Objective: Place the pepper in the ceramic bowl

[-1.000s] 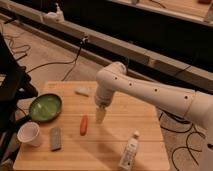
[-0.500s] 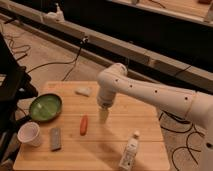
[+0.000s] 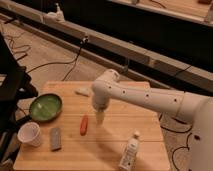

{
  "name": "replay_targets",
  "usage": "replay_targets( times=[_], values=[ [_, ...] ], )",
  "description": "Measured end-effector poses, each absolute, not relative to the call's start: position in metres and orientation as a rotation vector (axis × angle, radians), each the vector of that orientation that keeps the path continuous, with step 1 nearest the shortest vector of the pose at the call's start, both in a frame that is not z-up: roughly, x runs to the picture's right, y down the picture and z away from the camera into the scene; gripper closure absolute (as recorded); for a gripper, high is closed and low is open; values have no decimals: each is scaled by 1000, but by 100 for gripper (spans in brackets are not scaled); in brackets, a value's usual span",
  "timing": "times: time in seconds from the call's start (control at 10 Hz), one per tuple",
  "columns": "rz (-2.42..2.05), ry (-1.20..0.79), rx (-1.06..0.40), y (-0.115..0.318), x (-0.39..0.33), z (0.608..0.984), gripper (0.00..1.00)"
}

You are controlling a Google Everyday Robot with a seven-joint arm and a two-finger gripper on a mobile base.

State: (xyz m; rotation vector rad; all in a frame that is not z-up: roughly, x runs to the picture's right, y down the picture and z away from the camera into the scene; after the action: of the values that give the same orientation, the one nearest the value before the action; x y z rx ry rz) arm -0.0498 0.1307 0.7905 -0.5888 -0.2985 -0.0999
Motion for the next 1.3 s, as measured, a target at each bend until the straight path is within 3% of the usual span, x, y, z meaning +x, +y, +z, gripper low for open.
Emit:
replay_targets(
  times=[0.7, 1.3],
  values=[
    [-144, -351, -596, 142, -72, 799, 20],
    [-264, -392, -616, 172, -112, 829, 20]
  ],
)
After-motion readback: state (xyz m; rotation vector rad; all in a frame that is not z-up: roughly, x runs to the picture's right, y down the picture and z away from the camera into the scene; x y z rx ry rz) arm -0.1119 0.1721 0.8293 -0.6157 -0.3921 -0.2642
